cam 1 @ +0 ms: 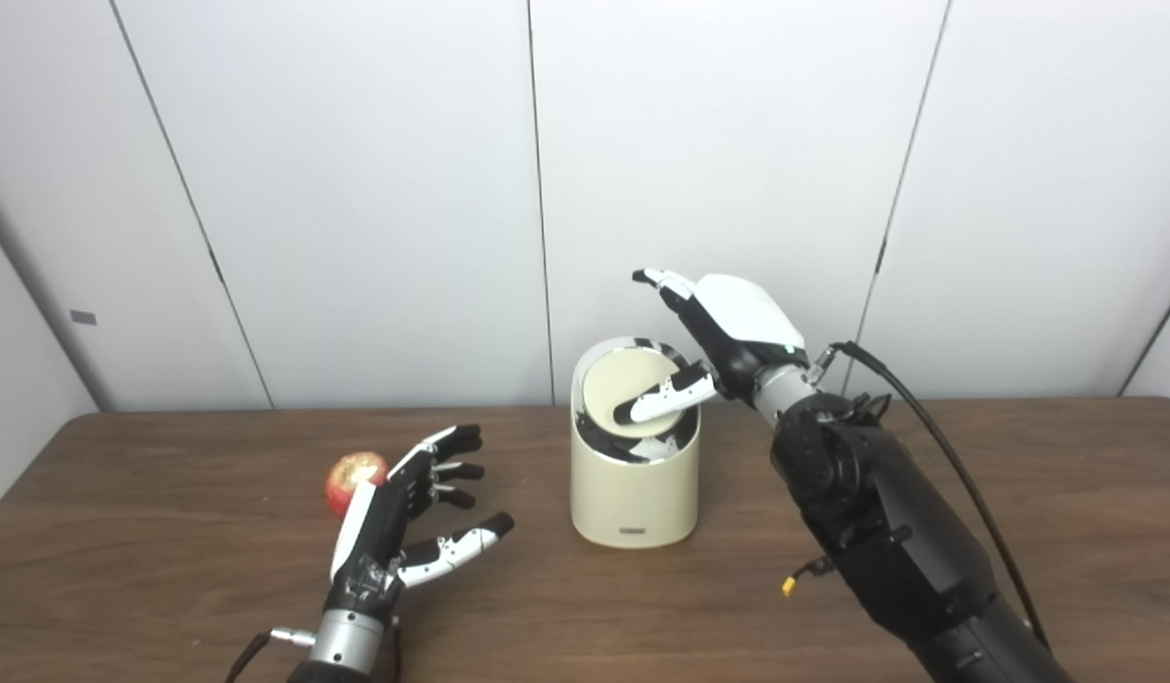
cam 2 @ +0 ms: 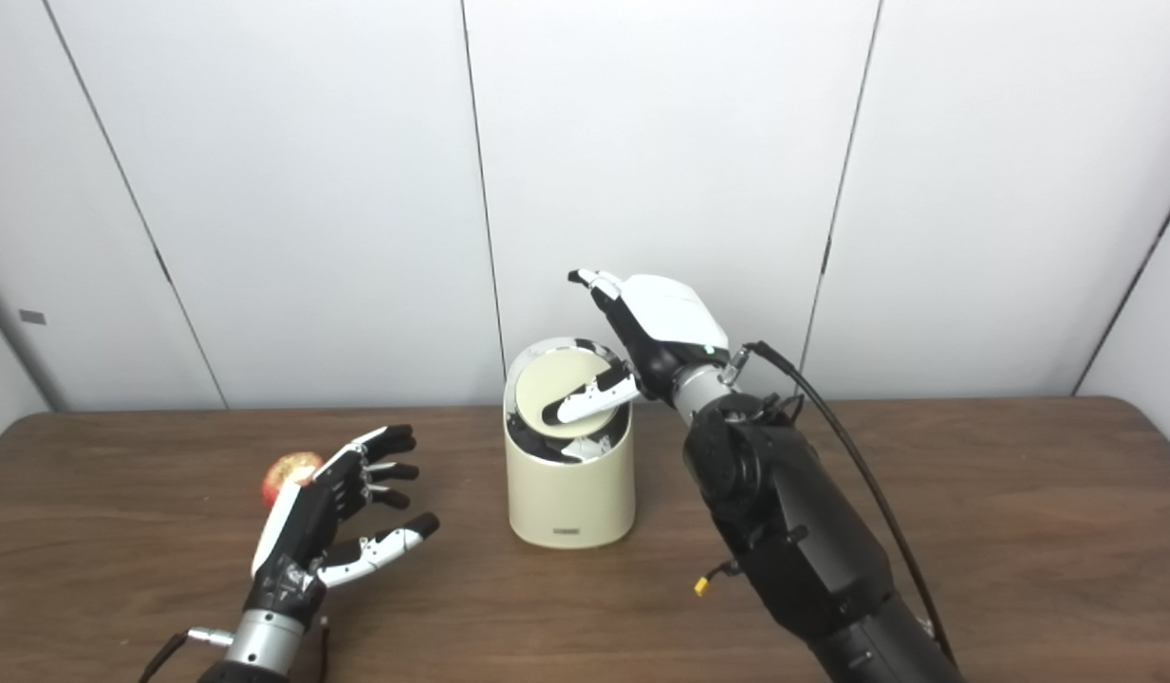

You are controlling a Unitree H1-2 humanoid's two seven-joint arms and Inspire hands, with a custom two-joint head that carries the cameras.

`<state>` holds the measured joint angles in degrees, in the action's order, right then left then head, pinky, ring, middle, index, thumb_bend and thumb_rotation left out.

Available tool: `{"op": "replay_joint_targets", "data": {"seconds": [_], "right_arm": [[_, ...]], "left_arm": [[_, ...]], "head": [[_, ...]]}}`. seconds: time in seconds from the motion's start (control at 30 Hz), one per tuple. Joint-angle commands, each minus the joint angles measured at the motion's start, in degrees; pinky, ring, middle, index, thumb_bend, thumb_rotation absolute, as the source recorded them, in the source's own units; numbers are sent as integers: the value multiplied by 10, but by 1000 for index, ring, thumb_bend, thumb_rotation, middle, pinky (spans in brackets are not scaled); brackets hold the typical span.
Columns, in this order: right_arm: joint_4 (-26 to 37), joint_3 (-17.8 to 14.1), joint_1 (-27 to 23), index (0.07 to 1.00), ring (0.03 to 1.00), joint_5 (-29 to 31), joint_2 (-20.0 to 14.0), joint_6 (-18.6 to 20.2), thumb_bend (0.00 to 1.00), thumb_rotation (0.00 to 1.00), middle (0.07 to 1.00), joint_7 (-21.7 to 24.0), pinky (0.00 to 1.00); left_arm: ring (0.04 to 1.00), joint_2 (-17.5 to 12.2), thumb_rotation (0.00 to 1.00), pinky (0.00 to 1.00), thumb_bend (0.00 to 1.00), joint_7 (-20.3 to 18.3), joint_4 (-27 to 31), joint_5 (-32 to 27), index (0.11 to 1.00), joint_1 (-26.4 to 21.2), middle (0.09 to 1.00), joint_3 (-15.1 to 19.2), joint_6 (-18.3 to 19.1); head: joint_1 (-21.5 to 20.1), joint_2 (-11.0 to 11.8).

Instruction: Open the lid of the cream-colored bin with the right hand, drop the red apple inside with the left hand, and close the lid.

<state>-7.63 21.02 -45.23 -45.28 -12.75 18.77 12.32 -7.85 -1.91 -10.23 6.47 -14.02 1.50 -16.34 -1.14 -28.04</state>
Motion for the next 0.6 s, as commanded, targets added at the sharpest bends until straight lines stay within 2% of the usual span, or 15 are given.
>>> {"op": "replay_joint_targets", "data": {"seconds": [0.0, 0.23, 0.57], "right_arm": [[21, -2, -24, 941, 899, -7, -6, -8, 999, 384, 958, -2, 757], [13, 2, -17, 941, 877, -5, -9, -25, 995, 356, 956, -10, 730], [4, 0, -13, 944, 882, -9, -13, -18, 978, 358, 961, -7, 751]], "left_arm": [[718, -2, 129, 582, 685, 7, 21, -4, 824, -20, 817, 2, -6], [714, -1, 131, 582, 676, 8, 26, -4, 824, -19, 815, 3, -5], [706, -3, 152, 580, 678, 9, 31, 0, 823, -17, 806, 4, -6]], "head": [[1, -1], [1, -6], [2, -8]]}}
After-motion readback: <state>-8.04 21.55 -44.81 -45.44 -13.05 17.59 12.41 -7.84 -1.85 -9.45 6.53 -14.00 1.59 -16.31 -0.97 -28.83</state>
